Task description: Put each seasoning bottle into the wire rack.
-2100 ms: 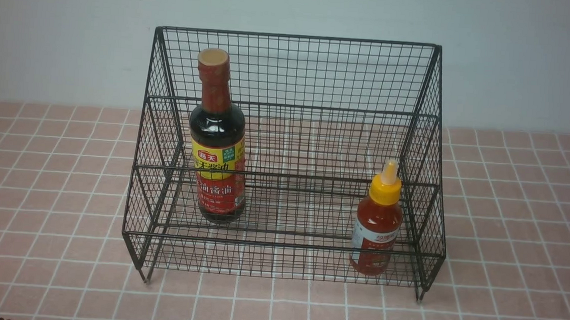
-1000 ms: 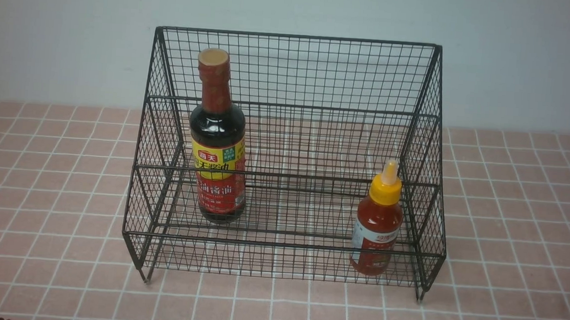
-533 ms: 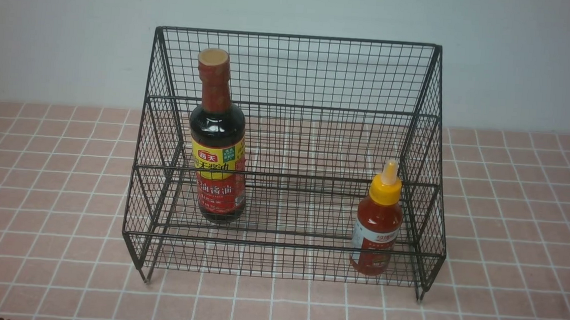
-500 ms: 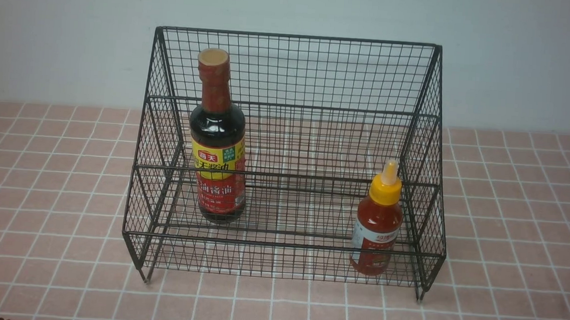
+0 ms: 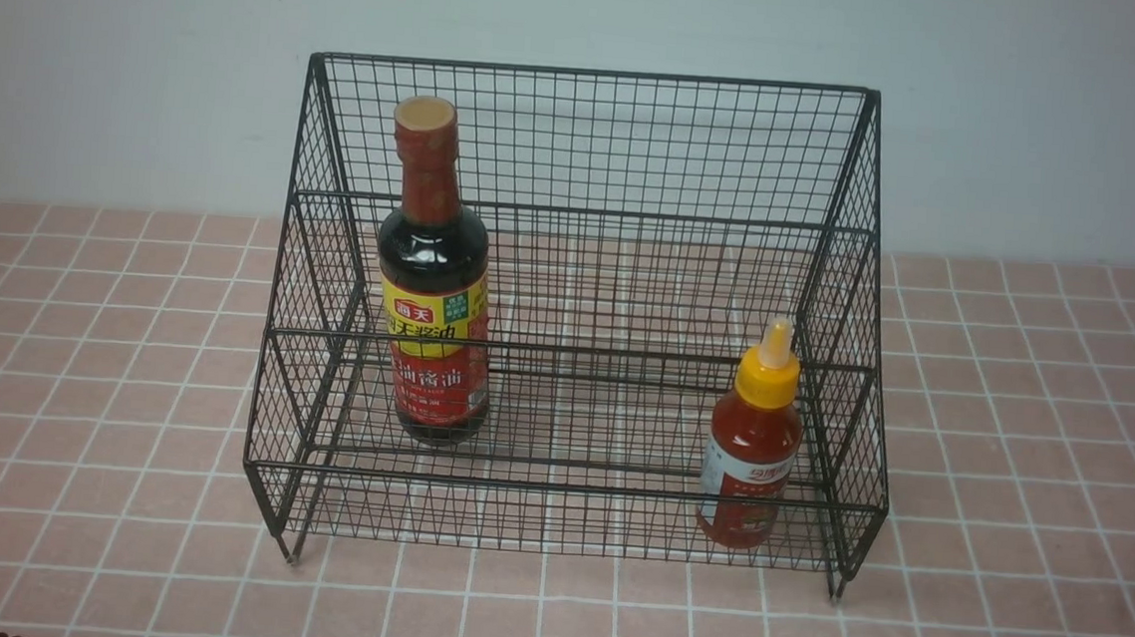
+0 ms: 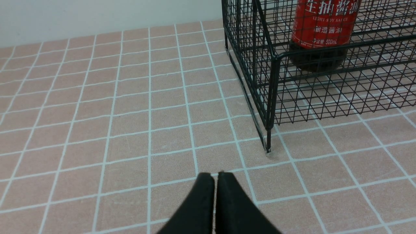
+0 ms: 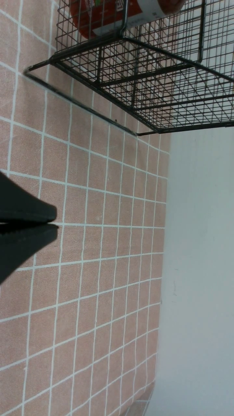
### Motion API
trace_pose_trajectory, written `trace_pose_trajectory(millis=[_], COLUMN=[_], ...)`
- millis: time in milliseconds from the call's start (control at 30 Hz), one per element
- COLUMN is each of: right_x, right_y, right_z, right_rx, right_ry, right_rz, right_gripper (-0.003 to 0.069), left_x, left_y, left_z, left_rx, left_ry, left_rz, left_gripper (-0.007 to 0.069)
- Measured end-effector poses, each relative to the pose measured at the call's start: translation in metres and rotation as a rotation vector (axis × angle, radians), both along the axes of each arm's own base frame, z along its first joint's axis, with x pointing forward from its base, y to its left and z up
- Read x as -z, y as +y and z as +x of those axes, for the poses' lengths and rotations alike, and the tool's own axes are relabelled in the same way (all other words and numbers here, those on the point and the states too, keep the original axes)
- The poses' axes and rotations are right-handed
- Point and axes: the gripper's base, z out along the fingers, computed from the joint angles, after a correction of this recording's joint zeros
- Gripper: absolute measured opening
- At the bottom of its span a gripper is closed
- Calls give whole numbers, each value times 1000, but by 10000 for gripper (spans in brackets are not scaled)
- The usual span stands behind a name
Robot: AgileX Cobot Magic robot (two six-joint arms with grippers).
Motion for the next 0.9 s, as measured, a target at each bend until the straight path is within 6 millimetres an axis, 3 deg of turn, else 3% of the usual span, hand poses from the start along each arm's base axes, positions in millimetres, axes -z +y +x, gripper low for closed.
trace_pose_trajectory(millis=[900], right_x=[0], right_y=[0], right_z=[0], right_rx=[0], right_ry=[0], right_rz=[0], right_gripper=[-10], left_x=[0], left_y=[-1], left_z=[0], left_rx=[2], left_ry=[3], left_rz=[-26], left_gripper=[-7])
